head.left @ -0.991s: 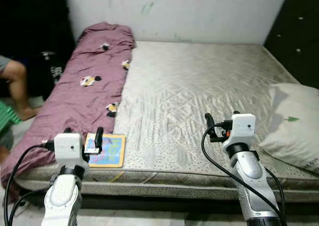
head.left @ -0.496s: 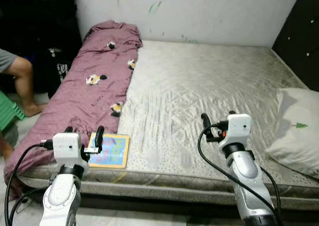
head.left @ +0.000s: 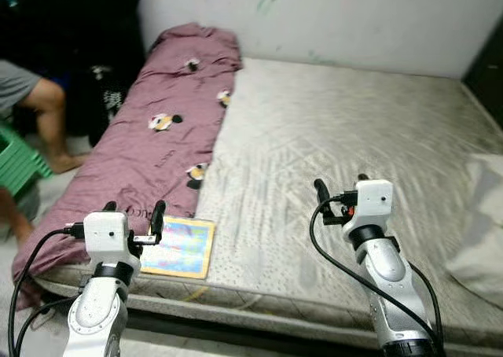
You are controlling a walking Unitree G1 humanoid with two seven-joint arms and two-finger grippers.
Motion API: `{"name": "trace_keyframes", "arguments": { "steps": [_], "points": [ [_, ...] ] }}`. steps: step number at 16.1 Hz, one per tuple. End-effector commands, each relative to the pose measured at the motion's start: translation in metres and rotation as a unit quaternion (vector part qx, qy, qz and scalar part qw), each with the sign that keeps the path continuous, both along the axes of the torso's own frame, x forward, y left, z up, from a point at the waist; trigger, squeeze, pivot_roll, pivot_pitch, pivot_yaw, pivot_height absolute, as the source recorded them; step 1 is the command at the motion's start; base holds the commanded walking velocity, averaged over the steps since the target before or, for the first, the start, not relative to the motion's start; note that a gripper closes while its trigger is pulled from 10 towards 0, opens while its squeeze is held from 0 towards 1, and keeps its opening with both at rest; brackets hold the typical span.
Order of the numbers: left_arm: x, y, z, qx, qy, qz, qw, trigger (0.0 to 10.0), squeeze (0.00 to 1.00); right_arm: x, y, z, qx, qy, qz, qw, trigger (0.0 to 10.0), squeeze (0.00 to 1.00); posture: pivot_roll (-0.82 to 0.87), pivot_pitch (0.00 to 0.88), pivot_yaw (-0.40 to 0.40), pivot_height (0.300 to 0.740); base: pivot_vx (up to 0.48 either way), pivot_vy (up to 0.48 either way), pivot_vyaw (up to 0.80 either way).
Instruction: Clean up the room
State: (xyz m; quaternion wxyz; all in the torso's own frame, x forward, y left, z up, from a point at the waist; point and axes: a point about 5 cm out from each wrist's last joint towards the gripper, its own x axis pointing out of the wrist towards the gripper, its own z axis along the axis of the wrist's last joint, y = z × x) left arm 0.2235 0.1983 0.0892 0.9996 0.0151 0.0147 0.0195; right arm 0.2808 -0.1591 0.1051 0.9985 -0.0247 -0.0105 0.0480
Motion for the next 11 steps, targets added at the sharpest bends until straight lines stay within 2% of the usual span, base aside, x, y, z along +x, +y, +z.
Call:
{"name": "trace_keyframes", "arguments": {
  "steps": [1, 3, 7, 10, 11],
  "points": [
    [0.0004, -0.0018, 0.0002, 0.0, 0.004, -0.001, 1.0, 10.0, 0.0, -0.0028, -0.0076, 0.0006, -0.004, 0.001, -0.011, 1.0, 10.0, 0.0, -0.05, 0.0, -0.041, 0.74, 0.0, 0.0, 0.0],
    [0.0003, -0.0029, -0.0004, 0.005, 0.006, -0.004, 1.0, 10.0, 0.0, -0.0032, -0.0078, 0.0001, -0.004, 0.004, -0.012, 1.0, 10.0, 0.0, -0.05, 0.0, -0.042, 0.74, 0.0, 0.0, -0.21],
    [0.0003, -0.0024, 0.0009, 0.011, 0.004, -0.002, 1.0, 10.0, 0.0, -0.0025, -0.0071, 0.0005, -0.002, 0.005, -0.011, 1.0, 10.0, 0.0, -0.05, 0.0, -0.043, 0.74, 0.0, 0.0, -0.63],
    [0.0008, -0.0034, 0.0016, 0.016, 0.002, -0.008, 1.0, 10.0, 0.0, -0.0023, -0.0064, -0.0002, 0.001, 0.007, -0.01, 1.0, 10.0, 0.0, -0.05, 0.0, -0.041, 0.74, 0.0, -0.28, -0.56],
    [0.0012, -0.0039, 0.0017, 0.016, 0.001, -0.012, 1.0, 10.0, 0.0, -0.002, -0.0064, -0.0005, 0.001, 0.008, -0.011, 1.0, 10.0, 0.0, -0.05, 0.0, -0.041, 0.74, 0.0, -0.356, 0.0]
  ]
}}
